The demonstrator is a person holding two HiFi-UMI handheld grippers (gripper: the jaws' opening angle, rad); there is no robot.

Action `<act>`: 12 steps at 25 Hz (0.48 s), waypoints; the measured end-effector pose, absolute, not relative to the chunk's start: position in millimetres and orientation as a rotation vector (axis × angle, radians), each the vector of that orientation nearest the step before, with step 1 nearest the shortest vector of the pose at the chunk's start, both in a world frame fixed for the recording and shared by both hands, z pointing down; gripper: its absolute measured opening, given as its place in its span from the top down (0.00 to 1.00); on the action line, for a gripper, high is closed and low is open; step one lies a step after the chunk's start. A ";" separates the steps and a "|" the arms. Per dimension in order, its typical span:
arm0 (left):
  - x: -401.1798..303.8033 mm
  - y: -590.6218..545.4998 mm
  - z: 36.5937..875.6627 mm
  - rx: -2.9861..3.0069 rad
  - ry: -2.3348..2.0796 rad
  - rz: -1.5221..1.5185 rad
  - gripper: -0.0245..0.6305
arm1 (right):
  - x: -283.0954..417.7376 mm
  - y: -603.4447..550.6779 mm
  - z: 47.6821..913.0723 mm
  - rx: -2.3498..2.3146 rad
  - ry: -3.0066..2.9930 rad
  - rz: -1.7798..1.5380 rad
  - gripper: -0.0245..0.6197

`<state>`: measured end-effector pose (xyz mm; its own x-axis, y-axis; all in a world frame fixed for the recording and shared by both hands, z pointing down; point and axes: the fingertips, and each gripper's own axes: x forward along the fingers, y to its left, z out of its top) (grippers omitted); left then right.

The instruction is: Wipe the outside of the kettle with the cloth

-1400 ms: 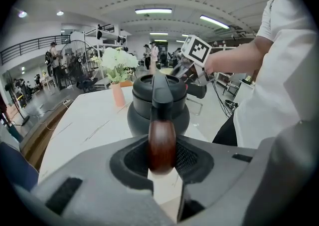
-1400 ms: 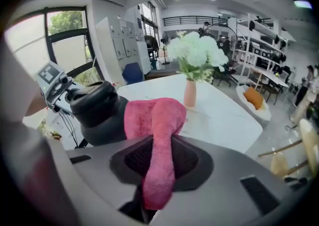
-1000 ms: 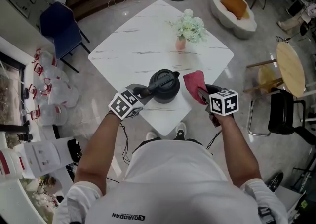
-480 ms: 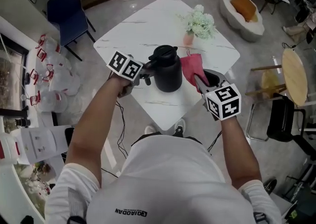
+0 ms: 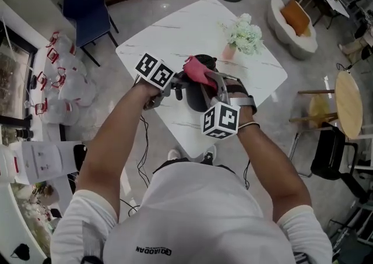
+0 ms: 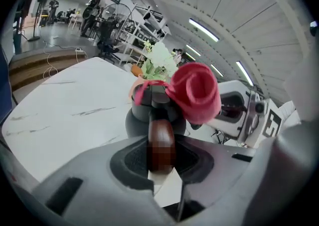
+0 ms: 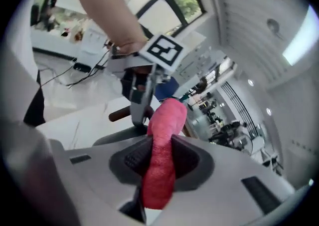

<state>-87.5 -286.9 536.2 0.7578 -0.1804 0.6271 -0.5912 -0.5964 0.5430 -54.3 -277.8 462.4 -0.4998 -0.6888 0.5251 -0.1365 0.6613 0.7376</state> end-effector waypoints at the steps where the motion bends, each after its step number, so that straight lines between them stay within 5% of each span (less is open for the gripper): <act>1: -88.0 -287.3 536.7 2.165 -0.575 0.670 0.81 | -59.3 -269.8 472.2 0.580 -1.984 -0.863 0.81; 12: -94.3 -290.5 539.6 2.148 -0.552 0.665 0.82 | -65.6 -240.5 517.1 0.202 -1.843 -1.211 0.81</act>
<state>-94.3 -290.5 539.6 0.7660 -0.1599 0.6226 -0.5824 -0.5825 0.5670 -65.6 -240.5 517.1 -0.5870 -0.5587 0.5859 0.3160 0.5081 0.8012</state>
